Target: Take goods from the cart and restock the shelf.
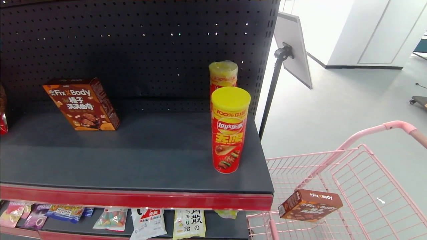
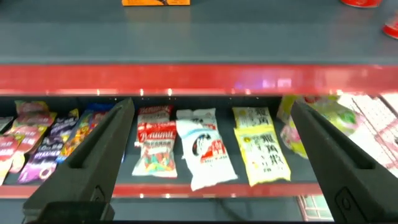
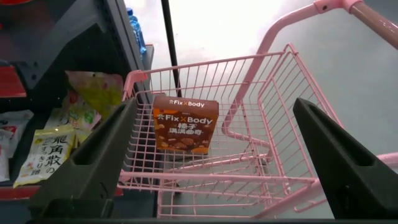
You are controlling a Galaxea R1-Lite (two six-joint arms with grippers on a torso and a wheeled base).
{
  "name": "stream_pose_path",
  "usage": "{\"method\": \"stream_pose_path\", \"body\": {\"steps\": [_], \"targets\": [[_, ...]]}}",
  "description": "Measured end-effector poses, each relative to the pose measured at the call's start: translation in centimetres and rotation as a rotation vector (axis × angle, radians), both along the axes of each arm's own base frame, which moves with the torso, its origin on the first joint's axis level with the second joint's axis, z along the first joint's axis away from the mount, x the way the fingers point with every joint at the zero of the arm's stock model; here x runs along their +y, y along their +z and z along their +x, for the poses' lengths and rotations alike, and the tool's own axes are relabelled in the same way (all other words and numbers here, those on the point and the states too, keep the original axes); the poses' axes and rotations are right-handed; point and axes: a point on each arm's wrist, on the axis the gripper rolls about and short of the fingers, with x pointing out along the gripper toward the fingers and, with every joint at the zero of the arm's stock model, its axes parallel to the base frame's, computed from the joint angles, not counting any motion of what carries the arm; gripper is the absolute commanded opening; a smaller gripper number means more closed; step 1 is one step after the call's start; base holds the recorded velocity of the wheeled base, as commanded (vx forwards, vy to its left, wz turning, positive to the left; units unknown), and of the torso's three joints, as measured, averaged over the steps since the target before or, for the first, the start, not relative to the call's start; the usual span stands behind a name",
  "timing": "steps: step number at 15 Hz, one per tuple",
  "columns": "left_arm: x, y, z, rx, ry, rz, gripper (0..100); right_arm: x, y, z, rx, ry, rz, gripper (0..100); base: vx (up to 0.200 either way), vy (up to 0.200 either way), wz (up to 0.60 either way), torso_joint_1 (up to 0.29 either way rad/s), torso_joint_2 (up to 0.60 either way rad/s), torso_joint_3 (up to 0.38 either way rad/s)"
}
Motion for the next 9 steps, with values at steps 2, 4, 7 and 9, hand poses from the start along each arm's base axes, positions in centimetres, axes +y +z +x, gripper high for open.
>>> {"method": "stream_pose_path", "body": {"steps": [2, 4, 7, 9], "targets": [[0.00, 0.00, 0.00, 0.000, 0.000, 0.000, 100, 0.00, 0.00, 0.00, 0.000, 0.000, 0.000, 100, 0.000, 0.000, 0.00, 0.000, 0.00, 0.000], [0.00, 0.00, 0.00, 0.000, 0.000, 0.000, 100, 0.00, 0.00, 0.00, 0.000, 0.000, 0.000, 100, 0.000, 0.000, 0.00, 0.000, 0.00, 0.000], [0.00, 0.00, 0.00, 0.000, 0.000, 0.000, 100, 0.00, 0.00, 0.00, 0.000, 0.000, 0.000, 100, 0.000, 0.000, 0.00, 0.000, 0.00, 0.000], [0.00, 0.00, 0.00, 0.000, 0.000, 0.000, 100, 0.00, 0.00, 0.00, 0.000, -0.001, 0.000, 100, 0.000, 0.000, 0.00, 0.000, 0.00, 0.000]]}}
